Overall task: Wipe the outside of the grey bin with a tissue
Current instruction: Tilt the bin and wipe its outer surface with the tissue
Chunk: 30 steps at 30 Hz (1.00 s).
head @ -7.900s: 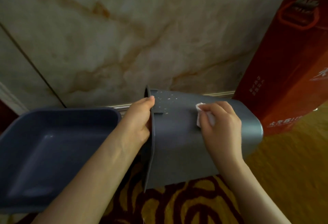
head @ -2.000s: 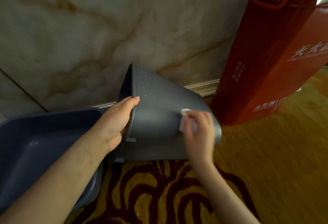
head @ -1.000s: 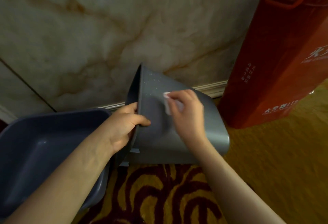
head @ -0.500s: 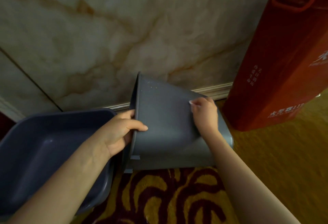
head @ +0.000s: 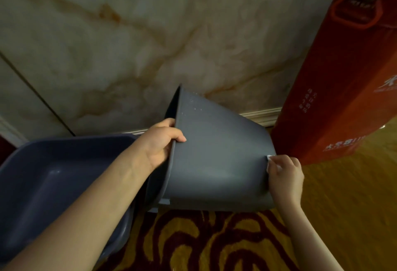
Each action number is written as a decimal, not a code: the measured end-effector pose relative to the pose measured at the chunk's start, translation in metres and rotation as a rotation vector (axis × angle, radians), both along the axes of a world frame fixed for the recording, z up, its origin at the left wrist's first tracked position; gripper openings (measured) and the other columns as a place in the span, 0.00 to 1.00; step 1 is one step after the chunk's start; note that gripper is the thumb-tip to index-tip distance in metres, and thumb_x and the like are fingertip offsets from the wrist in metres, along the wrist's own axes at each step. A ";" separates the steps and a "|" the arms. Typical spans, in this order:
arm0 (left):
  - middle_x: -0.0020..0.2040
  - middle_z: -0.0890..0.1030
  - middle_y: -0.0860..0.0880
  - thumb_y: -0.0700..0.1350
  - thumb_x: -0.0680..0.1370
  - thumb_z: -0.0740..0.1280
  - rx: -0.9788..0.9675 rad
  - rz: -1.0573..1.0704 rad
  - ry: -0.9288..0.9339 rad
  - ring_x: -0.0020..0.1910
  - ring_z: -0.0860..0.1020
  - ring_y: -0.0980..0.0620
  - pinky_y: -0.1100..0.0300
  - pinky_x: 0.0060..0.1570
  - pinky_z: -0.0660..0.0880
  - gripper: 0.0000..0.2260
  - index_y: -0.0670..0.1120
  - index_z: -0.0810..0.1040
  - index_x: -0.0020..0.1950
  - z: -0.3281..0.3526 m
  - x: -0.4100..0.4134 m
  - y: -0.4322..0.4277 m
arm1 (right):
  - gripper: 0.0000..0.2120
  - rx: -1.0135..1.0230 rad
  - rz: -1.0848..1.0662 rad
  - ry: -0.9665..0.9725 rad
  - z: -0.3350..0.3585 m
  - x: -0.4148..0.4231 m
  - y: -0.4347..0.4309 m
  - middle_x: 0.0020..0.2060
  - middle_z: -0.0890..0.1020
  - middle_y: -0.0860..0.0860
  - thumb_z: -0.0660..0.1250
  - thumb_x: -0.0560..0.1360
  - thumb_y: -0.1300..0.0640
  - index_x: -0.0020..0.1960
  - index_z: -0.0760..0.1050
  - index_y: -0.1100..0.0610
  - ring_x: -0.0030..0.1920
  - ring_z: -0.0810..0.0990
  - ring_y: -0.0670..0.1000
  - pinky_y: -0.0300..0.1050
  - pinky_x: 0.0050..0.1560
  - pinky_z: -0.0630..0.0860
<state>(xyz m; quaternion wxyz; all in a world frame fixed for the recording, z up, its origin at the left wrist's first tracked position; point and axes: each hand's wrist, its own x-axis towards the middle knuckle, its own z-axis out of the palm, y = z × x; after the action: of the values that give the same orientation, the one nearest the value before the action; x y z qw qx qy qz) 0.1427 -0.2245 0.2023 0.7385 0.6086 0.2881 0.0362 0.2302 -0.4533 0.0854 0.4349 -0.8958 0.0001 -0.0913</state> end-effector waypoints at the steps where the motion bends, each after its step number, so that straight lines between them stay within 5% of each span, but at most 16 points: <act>1: 0.39 0.75 0.41 0.25 0.69 0.54 -0.008 -0.011 -0.012 0.37 0.75 0.45 0.57 0.36 0.74 0.13 0.41 0.71 0.42 0.000 -0.002 -0.002 | 0.07 0.052 -0.017 -0.016 0.004 -0.002 -0.002 0.51 0.76 0.56 0.64 0.76 0.60 0.52 0.78 0.59 0.51 0.76 0.56 0.46 0.46 0.71; 6: 0.43 0.80 0.42 0.26 0.71 0.55 -0.033 -0.122 -0.064 0.41 0.79 0.47 0.57 0.38 0.77 0.16 0.43 0.74 0.48 -0.002 -0.018 -0.009 | 0.04 0.211 0.208 -0.356 0.058 -0.025 0.038 0.43 0.79 0.55 0.69 0.72 0.65 0.46 0.79 0.59 0.45 0.76 0.47 0.26 0.45 0.67; 10: 0.41 0.79 0.42 0.25 0.70 0.55 -0.017 -0.194 -0.135 0.38 0.79 0.50 0.60 0.37 0.77 0.17 0.42 0.74 0.48 0.000 -0.021 -0.018 | 0.04 0.274 0.491 -0.408 0.088 -0.048 0.097 0.44 0.78 0.54 0.69 0.72 0.66 0.45 0.79 0.60 0.46 0.76 0.46 0.33 0.48 0.70; 16: 0.40 0.81 0.45 0.25 0.70 0.56 0.007 -0.189 -0.183 0.37 0.80 0.52 0.63 0.36 0.77 0.19 0.44 0.76 0.50 -0.001 -0.022 -0.019 | 0.03 0.228 0.540 -0.462 0.097 -0.041 0.110 0.44 0.77 0.55 0.67 0.72 0.65 0.45 0.78 0.60 0.47 0.78 0.55 0.42 0.48 0.73; 24: 0.45 0.83 0.47 0.28 0.71 0.57 0.078 -0.211 -0.146 0.41 0.81 0.51 0.62 0.37 0.78 0.20 0.48 0.76 0.53 -0.004 -0.027 -0.017 | 0.06 0.226 0.296 -0.373 0.104 0.027 0.106 0.51 0.75 0.60 0.65 0.74 0.64 0.50 0.78 0.61 0.50 0.76 0.58 0.38 0.48 0.66; 30: 0.44 0.81 0.44 0.27 0.71 0.56 0.020 -0.117 -0.135 0.37 0.80 0.51 0.62 0.34 0.77 0.20 0.46 0.75 0.55 -0.008 -0.033 -0.015 | 0.09 0.136 0.008 -0.095 0.049 0.053 0.044 0.52 0.76 0.62 0.63 0.76 0.61 0.53 0.79 0.62 0.53 0.74 0.62 0.47 0.53 0.68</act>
<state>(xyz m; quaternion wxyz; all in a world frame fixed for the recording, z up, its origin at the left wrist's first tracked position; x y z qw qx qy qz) 0.1100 -0.2391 0.1945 0.7511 0.6277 0.2015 0.0368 0.2829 -0.4092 0.1345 0.4947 -0.8589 -0.0180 -0.1314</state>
